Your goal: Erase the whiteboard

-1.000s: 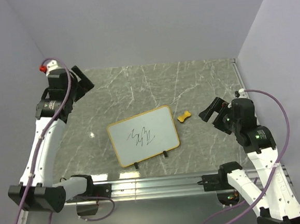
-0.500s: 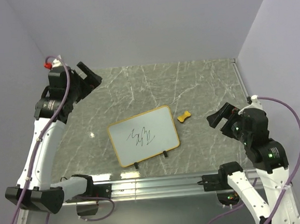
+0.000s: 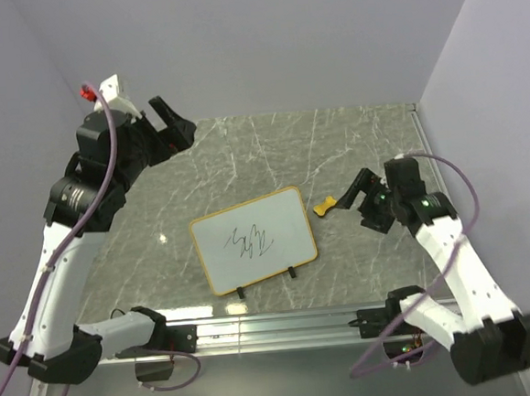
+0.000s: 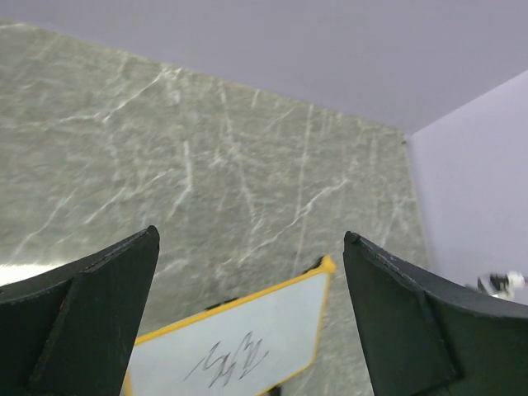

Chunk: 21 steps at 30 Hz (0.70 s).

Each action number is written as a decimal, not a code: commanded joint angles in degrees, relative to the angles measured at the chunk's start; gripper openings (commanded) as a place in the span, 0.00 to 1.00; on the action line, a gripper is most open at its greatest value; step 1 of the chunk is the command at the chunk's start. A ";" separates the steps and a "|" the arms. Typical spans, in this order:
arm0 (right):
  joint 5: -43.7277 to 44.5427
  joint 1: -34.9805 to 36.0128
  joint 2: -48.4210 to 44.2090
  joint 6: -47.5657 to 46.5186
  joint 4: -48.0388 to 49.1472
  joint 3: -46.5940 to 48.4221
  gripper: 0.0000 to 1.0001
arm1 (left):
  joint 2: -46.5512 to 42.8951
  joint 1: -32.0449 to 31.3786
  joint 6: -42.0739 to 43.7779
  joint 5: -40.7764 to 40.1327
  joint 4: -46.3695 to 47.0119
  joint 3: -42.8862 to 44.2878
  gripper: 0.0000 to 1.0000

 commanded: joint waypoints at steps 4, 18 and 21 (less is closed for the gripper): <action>-4.26 0.45 14.38 5.33 9.80 1.22 0.96 | -8.91 -0.21 5.53 -2.93 -1.37 -8.25 0.99; 0.75 2.74 42.95 7.70 12.26 15.90 0.92 | -12.71 -0.21 6.93 4.10 -4.44 -17.23 0.99; 2.86 2.74 46.55 8.23 12.10 17.83 0.91 | -12.18 -0.21 9.05 3.93 -3.22 -17.66 1.00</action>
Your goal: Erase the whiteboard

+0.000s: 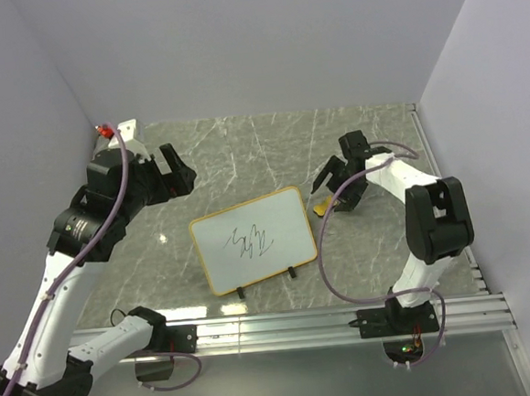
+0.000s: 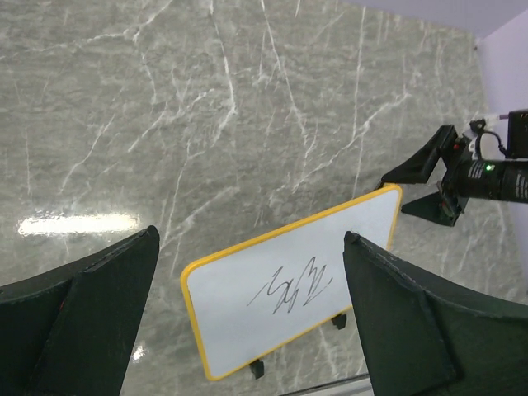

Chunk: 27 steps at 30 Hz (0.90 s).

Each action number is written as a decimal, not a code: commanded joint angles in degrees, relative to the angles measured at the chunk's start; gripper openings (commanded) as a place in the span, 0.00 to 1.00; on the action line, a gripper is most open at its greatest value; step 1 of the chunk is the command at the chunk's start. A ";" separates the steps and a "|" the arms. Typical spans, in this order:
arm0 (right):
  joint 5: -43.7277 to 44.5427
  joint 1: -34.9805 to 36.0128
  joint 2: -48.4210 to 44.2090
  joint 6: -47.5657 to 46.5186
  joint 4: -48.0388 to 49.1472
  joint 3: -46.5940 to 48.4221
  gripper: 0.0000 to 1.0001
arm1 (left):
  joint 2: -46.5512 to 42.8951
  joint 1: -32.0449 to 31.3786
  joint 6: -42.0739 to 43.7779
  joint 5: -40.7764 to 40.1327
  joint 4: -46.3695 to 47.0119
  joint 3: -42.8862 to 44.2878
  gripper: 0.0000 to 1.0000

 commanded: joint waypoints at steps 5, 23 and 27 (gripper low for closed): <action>5.04 0.31 7.64 2.55 -0.96 8.08 0.88 | 2.41 -1.15 5.15 0.74 2.32 -0.77 0.99; 7.68 2.95 12.83 1.94 -5.89 11.44 0.65 | 3.47 -2.65 5.41 -1.11 0.92 -2.10 0.99; 7.94 3.04 12.48 1.24 -4.83 8.46 0.52 | 3.91 -2.65 4.45 0.47 0.83 -2.01 0.99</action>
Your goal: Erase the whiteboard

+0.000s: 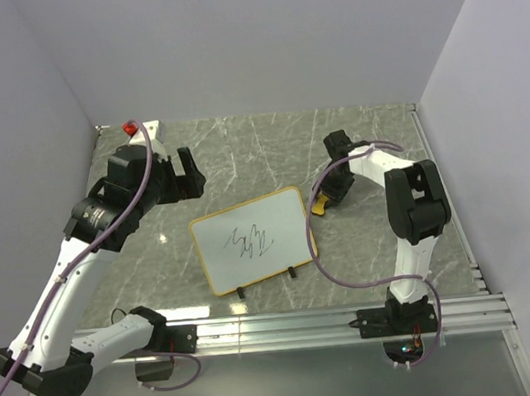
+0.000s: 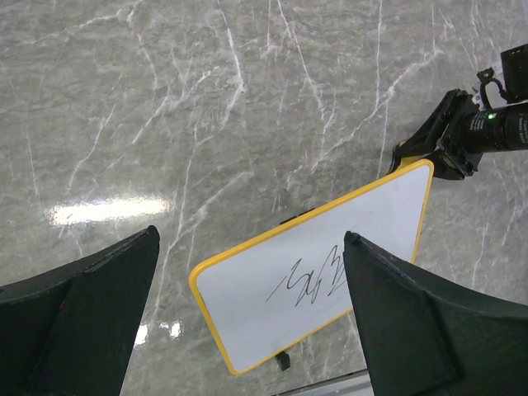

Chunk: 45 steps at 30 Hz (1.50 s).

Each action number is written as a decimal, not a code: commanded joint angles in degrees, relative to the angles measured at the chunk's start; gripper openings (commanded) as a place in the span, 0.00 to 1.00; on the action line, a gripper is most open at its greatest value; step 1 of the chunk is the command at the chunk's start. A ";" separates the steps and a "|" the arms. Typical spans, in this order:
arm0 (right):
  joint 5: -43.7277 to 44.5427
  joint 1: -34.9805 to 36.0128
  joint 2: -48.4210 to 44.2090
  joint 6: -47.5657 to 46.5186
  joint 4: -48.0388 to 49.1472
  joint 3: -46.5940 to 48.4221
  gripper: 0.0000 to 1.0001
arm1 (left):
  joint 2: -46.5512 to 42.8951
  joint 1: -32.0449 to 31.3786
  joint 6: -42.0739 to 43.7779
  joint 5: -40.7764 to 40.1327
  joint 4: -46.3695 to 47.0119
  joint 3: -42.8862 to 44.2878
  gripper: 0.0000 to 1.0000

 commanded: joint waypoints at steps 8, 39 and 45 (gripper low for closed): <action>2.88 0.74 -1.16 -3.89 1.08 -4.97 0.11 | 5.78 -0.22 0.07 6.73 0.13 -2.19 1.00; 6.30 1.18 -52.30 -8.29 -9.20 -32.57 0.00 | 34.09 -7.25 16.25 40.39 17.45 2.90 0.80; 6.39 0.83 -54.33 -9.25 -9.38 -34.15 0.00 | 37.00 -9.19 15.55 38.29 16.56 2.21 0.60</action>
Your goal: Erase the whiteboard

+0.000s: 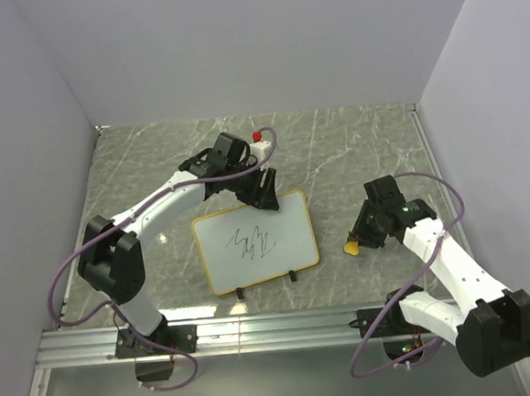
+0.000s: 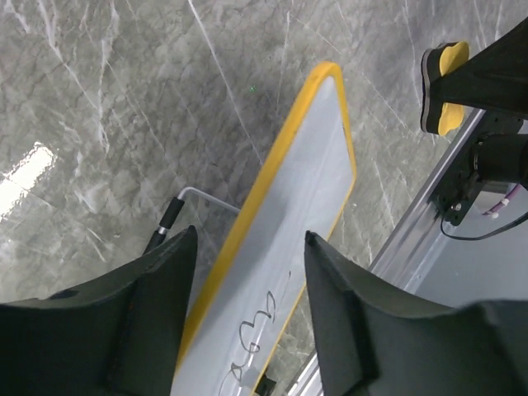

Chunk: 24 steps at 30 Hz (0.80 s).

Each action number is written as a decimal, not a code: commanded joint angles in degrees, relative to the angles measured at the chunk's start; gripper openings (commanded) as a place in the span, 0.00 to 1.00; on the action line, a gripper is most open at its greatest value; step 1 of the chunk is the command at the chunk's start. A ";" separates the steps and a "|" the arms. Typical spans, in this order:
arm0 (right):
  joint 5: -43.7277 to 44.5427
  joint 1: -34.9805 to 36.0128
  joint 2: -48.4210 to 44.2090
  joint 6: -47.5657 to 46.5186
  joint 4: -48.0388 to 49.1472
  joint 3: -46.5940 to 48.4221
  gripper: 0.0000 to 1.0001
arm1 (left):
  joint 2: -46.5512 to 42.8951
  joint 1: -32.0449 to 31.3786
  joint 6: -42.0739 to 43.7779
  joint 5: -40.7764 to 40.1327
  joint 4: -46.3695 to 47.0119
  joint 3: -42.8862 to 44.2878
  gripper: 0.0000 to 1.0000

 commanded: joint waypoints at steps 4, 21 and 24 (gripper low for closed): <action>1.43 -0.17 -2.16 -1.76 -0.73 -0.95 0.00 | -0.64 -1.41 -1.59 0.40 1.86 -2.00 0.52; 0.46 -0.26 -5.59 -1.76 0.59 -0.60 0.00 | -3.45 -1.32 -0.54 -7.94 0.72 -8.77 0.00; 0.38 -0.35 -5.77 -1.93 0.77 -0.25 0.00 | -5.82 -1.23 -1.07 -10.40 1.95 -11.49 0.00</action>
